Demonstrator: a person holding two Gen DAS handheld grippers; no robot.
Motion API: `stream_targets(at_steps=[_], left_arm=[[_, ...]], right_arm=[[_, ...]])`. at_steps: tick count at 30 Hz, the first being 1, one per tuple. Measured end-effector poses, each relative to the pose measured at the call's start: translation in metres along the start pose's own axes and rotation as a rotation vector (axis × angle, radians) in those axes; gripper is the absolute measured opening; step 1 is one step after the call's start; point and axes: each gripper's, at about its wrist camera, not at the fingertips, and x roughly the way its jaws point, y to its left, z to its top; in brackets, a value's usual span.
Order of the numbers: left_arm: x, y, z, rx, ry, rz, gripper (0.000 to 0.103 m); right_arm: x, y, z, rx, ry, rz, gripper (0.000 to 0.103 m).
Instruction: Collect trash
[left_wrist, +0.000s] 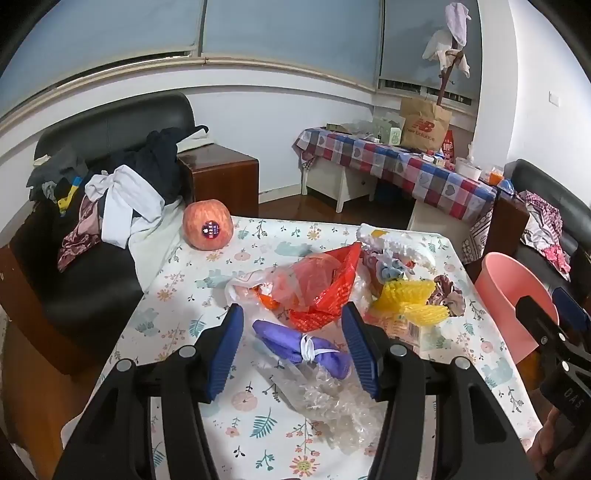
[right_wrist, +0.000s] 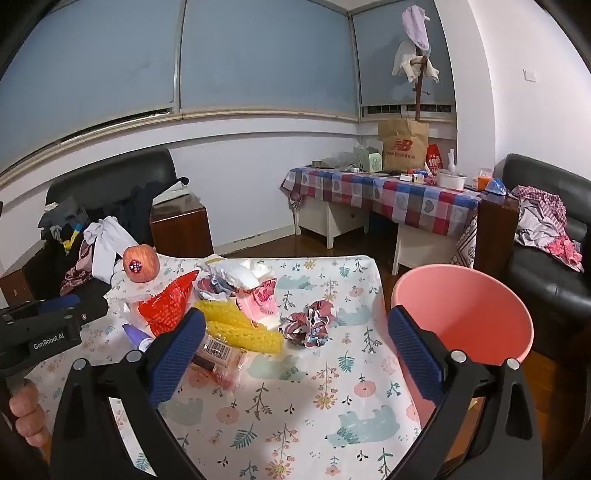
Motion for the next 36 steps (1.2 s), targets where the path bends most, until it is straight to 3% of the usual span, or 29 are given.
stream_targets(at_steps=[36], left_arm=[[-0.005,-0.008,0.008,-0.002,-0.018,-0.007,0.055]], right_arm=[[-0.008,0.000,0.002,-0.015,-0.023,-0.011,0.100]])
